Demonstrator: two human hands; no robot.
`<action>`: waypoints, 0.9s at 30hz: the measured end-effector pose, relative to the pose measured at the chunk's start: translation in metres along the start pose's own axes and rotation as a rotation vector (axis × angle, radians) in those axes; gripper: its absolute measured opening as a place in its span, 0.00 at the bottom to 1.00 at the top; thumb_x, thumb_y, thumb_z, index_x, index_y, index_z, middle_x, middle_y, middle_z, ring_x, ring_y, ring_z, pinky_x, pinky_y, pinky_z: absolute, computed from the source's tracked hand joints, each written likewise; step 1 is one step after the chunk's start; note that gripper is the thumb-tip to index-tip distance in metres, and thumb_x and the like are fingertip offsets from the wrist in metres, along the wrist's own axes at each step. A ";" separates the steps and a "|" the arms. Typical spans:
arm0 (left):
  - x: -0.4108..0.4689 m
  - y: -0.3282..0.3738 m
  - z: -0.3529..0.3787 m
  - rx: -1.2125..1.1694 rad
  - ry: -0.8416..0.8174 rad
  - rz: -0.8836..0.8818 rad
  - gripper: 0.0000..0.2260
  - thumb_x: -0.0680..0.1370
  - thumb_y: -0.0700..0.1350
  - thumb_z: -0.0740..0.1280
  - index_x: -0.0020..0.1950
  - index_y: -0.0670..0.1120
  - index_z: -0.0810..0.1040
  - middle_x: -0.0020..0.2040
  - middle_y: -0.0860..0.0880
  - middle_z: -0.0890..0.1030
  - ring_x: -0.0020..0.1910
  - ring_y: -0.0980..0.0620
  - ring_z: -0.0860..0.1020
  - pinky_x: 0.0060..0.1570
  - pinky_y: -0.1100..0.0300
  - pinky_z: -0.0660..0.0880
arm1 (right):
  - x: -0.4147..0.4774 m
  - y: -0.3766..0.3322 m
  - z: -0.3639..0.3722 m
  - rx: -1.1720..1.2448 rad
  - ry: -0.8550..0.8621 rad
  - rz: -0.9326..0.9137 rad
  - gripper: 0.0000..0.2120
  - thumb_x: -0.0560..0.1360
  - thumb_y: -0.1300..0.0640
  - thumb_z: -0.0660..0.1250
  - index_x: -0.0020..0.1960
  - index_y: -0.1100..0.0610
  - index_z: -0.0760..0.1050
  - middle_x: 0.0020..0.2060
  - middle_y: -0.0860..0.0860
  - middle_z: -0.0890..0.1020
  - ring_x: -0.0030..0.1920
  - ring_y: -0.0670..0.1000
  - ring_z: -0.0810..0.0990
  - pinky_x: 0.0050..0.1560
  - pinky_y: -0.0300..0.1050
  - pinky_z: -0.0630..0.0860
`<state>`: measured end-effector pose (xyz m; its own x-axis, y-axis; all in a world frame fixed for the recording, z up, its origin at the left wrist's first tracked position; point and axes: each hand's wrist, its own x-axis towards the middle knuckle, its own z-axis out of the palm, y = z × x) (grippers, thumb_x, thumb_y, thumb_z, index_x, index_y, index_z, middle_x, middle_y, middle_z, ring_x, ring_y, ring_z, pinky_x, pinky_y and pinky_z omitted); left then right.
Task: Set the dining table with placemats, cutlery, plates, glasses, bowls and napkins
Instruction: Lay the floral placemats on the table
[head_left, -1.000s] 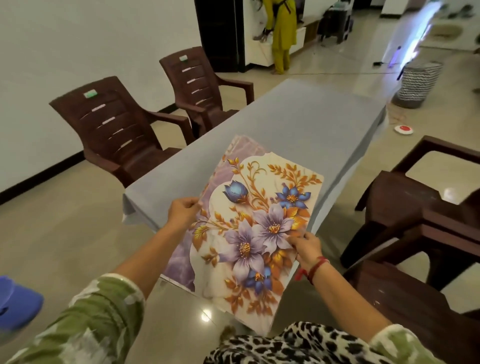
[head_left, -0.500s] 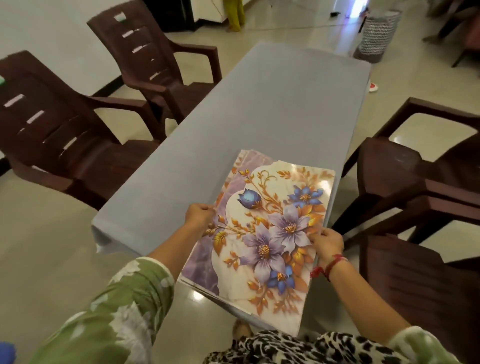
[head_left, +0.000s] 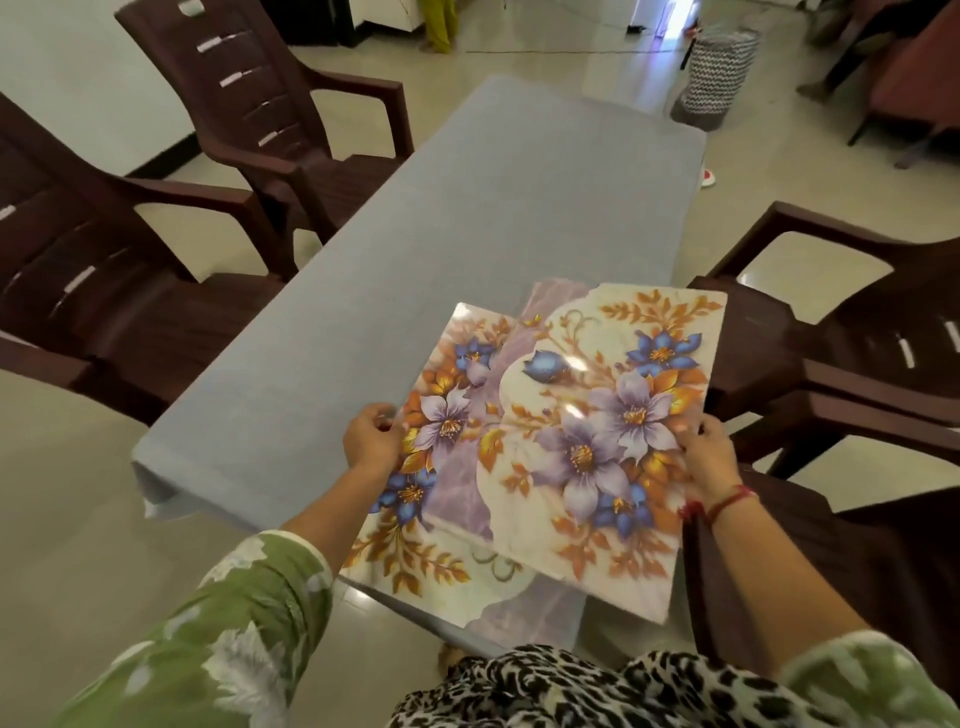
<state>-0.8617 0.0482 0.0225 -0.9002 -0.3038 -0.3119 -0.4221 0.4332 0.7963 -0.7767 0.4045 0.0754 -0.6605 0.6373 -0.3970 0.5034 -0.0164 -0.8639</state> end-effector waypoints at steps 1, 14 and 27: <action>-0.002 0.000 -0.001 -0.003 -0.001 0.020 0.10 0.75 0.42 0.71 0.55 0.41 0.81 0.50 0.42 0.83 0.50 0.45 0.80 0.52 0.57 0.73 | 0.007 -0.006 -0.002 0.043 -0.018 0.023 0.07 0.80 0.64 0.58 0.57 0.59 0.70 0.44 0.56 0.75 0.36 0.48 0.74 0.22 0.34 0.72; 0.008 0.013 -0.017 -0.031 -0.103 0.096 0.13 0.77 0.38 0.65 0.61 0.40 0.78 0.59 0.41 0.79 0.60 0.41 0.77 0.57 0.52 0.74 | 0.006 -0.096 0.034 0.543 -0.124 0.281 0.12 0.82 0.65 0.51 0.43 0.58 0.67 0.42 0.53 0.76 0.29 0.48 0.82 0.36 0.37 0.80; -0.015 0.006 0.002 0.467 -0.228 0.185 0.33 0.68 0.53 0.75 0.67 0.43 0.66 0.59 0.41 0.73 0.59 0.37 0.74 0.49 0.51 0.72 | -0.015 -0.097 0.036 0.842 -0.078 0.437 0.20 0.83 0.63 0.46 0.75 0.61 0.56 0.73 0.50 0.65 0.72 0.47 0.64 0.67 0.34 0.59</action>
<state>-0.8508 0.0570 0.0309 -0.9425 -0.0177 -0.3338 -0.2102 0.8079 0.5505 -0.8364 0.3687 0.1539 -0.5595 0.3910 -0.7308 0.1674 -0.8103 -0.5616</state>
